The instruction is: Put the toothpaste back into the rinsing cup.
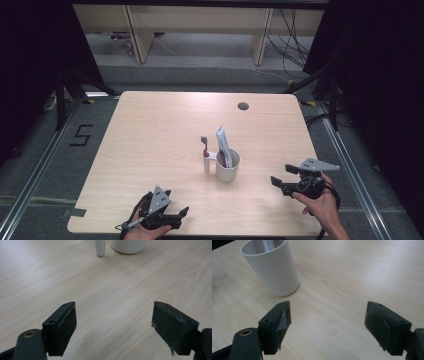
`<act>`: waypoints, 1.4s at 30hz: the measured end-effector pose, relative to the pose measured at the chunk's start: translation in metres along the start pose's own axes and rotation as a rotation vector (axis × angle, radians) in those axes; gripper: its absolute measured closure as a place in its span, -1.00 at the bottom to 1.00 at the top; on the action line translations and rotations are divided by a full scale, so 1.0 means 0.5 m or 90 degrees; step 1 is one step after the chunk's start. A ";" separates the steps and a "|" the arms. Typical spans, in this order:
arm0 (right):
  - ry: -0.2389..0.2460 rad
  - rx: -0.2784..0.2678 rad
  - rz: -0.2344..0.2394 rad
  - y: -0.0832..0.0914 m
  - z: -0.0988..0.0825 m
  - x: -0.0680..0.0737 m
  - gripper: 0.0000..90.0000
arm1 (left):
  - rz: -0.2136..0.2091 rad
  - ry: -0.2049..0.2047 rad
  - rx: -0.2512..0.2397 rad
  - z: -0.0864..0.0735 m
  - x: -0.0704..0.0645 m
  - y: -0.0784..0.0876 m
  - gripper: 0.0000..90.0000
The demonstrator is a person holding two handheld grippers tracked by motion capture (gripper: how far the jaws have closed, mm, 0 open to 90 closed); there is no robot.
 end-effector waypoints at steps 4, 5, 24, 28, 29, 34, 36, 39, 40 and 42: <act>0.006 0.010 0.009 0.004 -0.010 0.012 -0.54 | -0.001 -0.001 -0.002 0.000 0.000 -0.001 -0.56; -0.011 0.017 0.015 0.006 -0.012 0.019 -0.54 | -0.001 -0.001 0.000 0.000 0.000 0.000 -0.56; 0.016 0.049 0.040 0.010 -0.046 0.052 -0.61 | 0.003 -0.007 0.010 -0.001 0.002 0.001 -0.57; 0.032 0.055 0.035 0.007 -0.052 0.058 -0.61 | 0.002 -0.009 0.012 0.000 0.002 0.002 -0.57; 0.017 0.071 0.038 0.008 -0.056 0.066 -0.62 | -0.005 -0.006 0.006 0.000 0.000 0.001 -0.57; 0.046 0.066 0.039 0.005 -0.059 0.066 -0.62 | -0.007 -0.007 0.008 -0.001 -0.002 0.000 -0.57; 0.034 0.076 0.038 0.006 -0.062 0.072 -0.62 | -0.008 0.003 0.003 -0.002 -0.006 -0.003 -0.57; 0.046 0.079 0.035 0.006 -0.064 0.072 -0.62 | -0.012 0.001 0.000 -0.002 -0.007 -0.004 -0.57; 0.043 0.084 0.038 0.007 -0.065 0.074 -0.62 | -0.008 -0.001 0.005 -0.002 -0.007 -0.002 -0.57; 0.039 0.085 0.033 0.008 -0.067 0.078 -0.62 | -0.012 -0.004 0.010 -0.003 -0.006 -0.002 -0.57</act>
Point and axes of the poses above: each handheld gripper's, and its own axes: y roughly backward along the jaws, z roughly out of its top, x roughly to its left, the point moved 1 cm from there along -y, roughly forward along the jaws, and after that the axes turned 3 degrees about -z, right-handed, at the moved point
